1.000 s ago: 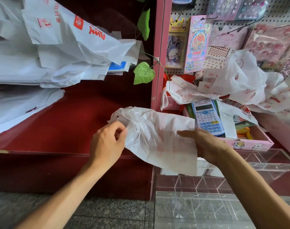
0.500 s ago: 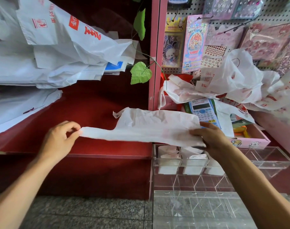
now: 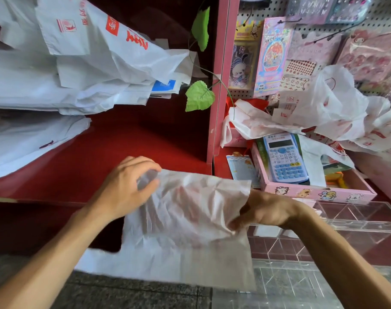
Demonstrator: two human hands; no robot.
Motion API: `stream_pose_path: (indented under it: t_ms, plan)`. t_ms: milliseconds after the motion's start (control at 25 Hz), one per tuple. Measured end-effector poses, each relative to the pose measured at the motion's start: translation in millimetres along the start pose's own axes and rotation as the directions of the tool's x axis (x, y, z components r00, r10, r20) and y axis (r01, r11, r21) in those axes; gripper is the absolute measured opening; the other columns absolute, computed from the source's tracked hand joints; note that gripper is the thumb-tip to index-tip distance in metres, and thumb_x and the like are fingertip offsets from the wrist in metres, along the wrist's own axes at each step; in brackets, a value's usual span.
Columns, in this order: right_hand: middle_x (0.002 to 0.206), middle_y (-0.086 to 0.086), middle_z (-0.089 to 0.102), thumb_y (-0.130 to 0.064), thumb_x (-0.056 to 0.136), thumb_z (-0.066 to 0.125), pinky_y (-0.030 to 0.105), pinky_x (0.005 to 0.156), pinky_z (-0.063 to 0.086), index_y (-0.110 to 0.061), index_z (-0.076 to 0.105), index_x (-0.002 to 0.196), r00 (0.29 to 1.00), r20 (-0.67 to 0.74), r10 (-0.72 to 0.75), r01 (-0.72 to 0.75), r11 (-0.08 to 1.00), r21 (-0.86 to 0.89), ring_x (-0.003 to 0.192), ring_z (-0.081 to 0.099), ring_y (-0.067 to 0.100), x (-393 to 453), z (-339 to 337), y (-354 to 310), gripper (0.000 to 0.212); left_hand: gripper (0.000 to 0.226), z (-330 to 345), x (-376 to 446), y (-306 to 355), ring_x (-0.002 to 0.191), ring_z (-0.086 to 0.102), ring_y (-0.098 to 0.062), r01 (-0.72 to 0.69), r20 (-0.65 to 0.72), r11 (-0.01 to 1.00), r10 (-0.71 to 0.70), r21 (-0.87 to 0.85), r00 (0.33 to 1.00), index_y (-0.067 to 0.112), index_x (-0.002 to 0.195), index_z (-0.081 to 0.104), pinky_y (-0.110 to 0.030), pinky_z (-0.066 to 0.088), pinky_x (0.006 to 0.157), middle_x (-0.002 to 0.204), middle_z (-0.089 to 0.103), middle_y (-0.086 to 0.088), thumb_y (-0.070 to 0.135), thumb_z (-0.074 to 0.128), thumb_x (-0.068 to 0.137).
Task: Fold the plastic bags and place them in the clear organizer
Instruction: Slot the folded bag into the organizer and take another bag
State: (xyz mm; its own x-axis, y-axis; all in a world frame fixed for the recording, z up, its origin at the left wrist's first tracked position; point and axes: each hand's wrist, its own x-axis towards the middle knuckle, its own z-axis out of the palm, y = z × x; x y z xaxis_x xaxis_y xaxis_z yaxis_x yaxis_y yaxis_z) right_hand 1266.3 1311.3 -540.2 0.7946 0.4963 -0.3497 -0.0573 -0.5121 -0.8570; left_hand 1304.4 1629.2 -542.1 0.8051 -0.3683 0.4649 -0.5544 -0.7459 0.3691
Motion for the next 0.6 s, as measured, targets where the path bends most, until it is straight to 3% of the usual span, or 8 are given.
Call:
stream_pose_path:
  t_ms: [80,160,240,280,360,440,520,600]
  plan:
    - [0.069,0.002,0.064,-0.003,0.077,0.077,0.032,0.060,0.045,-0.008,0.066,0.078,0.995,0.100,0.019,-0.007,0.993,-0.116,0.065,0.057,0.018,-2.5,2.9,-1.9,0.012,0.040,6.3,-0.6,13.7,0.107,0.054,0.003,-0.025,0.092,0.996,0.033,-0.085,0.995,0.027,0.113,0.068,-0.016,0.035,0.098,0.114,0.060,0.024,0.051,0.053,0.085]
    - [0.075,0.009,0.057,-0.007,0.072,0.071,0.039,0.063,0.038,-0.010,0.066,0.087,0.991,0.123,-0.046,0.062,0.990,-0.128,0.069,0.050,0.023,-2.6,6.5,-4.5,0.017,0.054,15.0,-2.7,24.1,0.118,0.044,0.013,0.080,0.284,0.986,-0.036,-0.146,0.958,0.036,0.132,0.055,-0.018,0.034,0.102,0.128,0.048,0.032,0.062,0.055,0.085]
    - [0.096,0.013,0.067,0.004,0.071,0.060,0.039,0.073,0.047,-0.015,0.066,0.114,0.982,0.132,-0.137,0.139,0.990,-0.005,0.085,0.061,0.026,-1.3,6.4,-7.4,0.047,0.079,23.9,-5.5,31.4,0.121,0.042,0.017,0.269,0.530,0.939,-0.119,-0.215,0.840,0.042,0.144,0.039,-0.020,0.035,0.104,0.133,0.045,0.033,0.073,0.061,0.075]
    - [0.111,0.011,0.070,0.009,0.072,0.055,0.042,0.082,0.051,-0.018,0.062,0.127,0.976,0.128,-0.177,0.168,0.983,0.074,0.099,0.065,0.030,-1.1,4.5,-7.3,0.062,0.085,28.7,-6.4,32.6,0.120,0.047,0.014,0.347,0.594,0.896,-0.125,-0.276,0.795,0.043,0.145,0.038,-0.023,0.038,0.103,0.131,0.054,0.027,0.073,0.065,0.071]
    - [0.131,0.018,0.062,0.010,0.072,0.050,0.061,0.100,0.043,-0.022,0.051,0.142,0.959,0.118,-0.258,0.238,0.958,0.163,0.118,0.055,0.050,0.1,1.4,-6.7,0.076,0.073,32.9,-5.9,34.8,0.114,0.060,-0.001,0.466,0.622,0.769,-0.115,-0.438,0.774,0.040,0.138,0.049,-0.029,0.043,0.102,0.120,0.068,0.009,0.056,0.076,0.072]
    - [0.138,0.027,0.052,0.006,0.074,0.052,0.080,0.101,0.025,-0.025,0.048,0.145,0.943,0.116,-0.311,0.294,0.945,0.146,0.122,0.037,0.068,2.7,-1.8,-2.5,0.078,0.050,31.1,-3.2,39.6,0.110,0.066,-0.017,0.540,0.612,0.629,-0.126,-0.560,0.781,0.026,0.124,0.065,-0.036,0.047,0.102,0.113,0.073,-0.003,0.033,0.081,0.077]
    - [0.137,0.026,0.054,0.008,0.078,0.053,0.078,0.101,0.028,-0.025,0.051,0.142,0.946,0.081,-0.314,0.303,0.945,0.123,0.122,0.039,0.066,0.2,-7.2,-1.6,0.072,0.030,27.8,-2.4,45.8,0.102,0.071,-0.026,0.565,0.572,0.565,-0.189,-0.602,0.798,0.010,0.104,0.074,-0.043,0.051,0.099,0.104,0.075,-0.010,0.025,0.081,0.079]
    - [0.123,0.013,0.067,0.012,0.085,0.055,0.063,0.098,0.044,-0.023,0.061,0.131,0.961,0.078,-0.264,0.261,0.964,0.045,0.115,0.060,0.042,-6.8,-13.7,-4.6,0.058,0.024,25.0,-2.4,53.7,0.093,0.073,-0.030,0.572,0.521,0.521,-0.258,-0.634,0.813,0.007,0.092,0.076,-0.045,0.054,0.093,0.095,0.076,-0.014,0.026,0.080,0.079]
